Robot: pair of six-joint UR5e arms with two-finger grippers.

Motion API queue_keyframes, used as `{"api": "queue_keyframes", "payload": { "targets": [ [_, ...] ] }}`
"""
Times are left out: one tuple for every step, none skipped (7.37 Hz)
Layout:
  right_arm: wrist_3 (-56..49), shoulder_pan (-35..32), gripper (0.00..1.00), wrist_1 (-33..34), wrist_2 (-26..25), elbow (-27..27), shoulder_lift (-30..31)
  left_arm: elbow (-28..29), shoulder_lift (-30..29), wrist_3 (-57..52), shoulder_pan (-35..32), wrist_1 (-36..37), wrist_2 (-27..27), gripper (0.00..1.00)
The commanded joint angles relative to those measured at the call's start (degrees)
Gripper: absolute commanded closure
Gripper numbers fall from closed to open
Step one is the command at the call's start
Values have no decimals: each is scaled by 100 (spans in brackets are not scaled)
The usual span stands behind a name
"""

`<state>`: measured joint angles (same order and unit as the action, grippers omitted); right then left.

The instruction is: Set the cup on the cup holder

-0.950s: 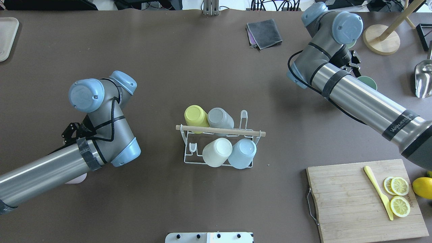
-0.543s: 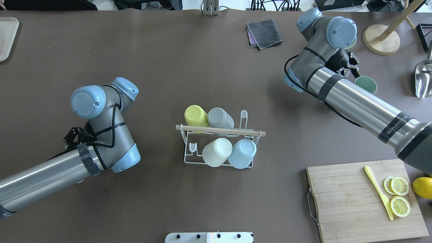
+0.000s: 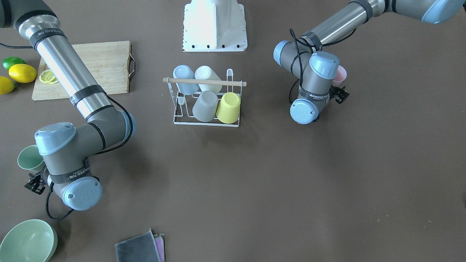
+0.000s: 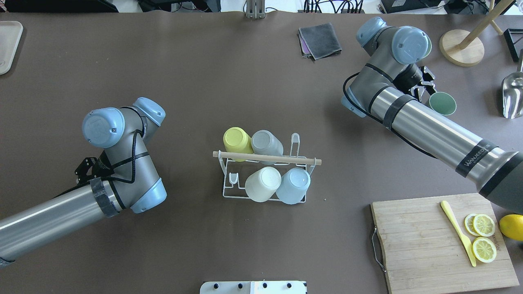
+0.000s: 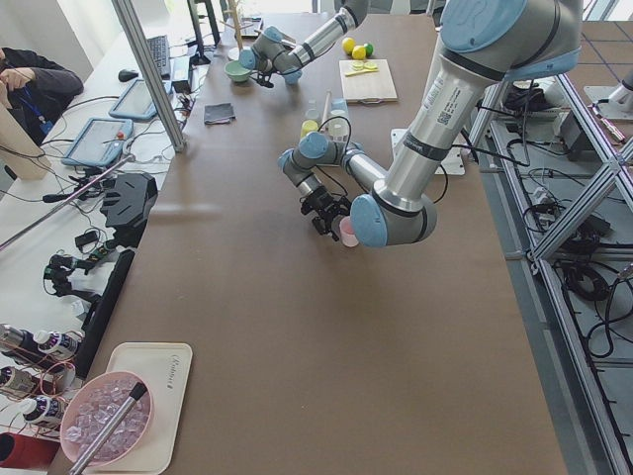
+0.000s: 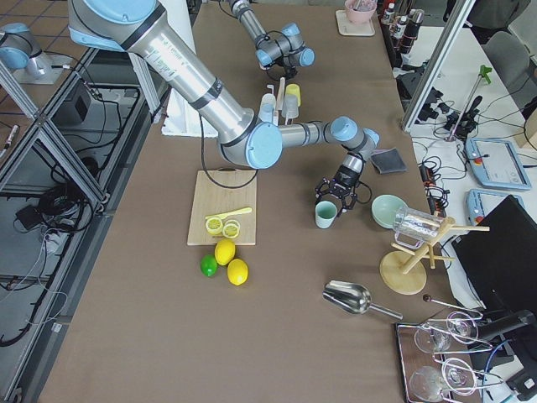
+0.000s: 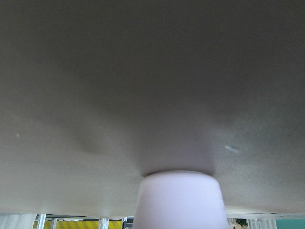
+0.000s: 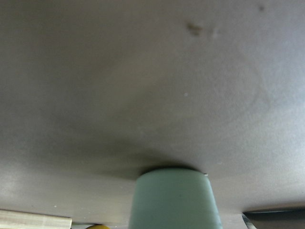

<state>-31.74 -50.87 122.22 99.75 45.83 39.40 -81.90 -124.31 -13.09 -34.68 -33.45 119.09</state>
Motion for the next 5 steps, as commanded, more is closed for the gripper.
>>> {"api": "queue_keyframes", "payload": {
  "targets": [
    [-139,7,0,21,-87,-3,32,-89,91,8,13,-4,0,1],
    [-148,16,0,30,-114,5,59,-125,152,8,22,-21,0,1],
    [-149,25,0,30,-114,5,76,-273,231,8,40,-30,0,2],
    [-149,34,0,30,-114,5,76,-379,319,16,40,-30,0,2],
    [-149,77,0,38,-149,14,85,-415,337,17,49,-30,0,2]
  ]
}}
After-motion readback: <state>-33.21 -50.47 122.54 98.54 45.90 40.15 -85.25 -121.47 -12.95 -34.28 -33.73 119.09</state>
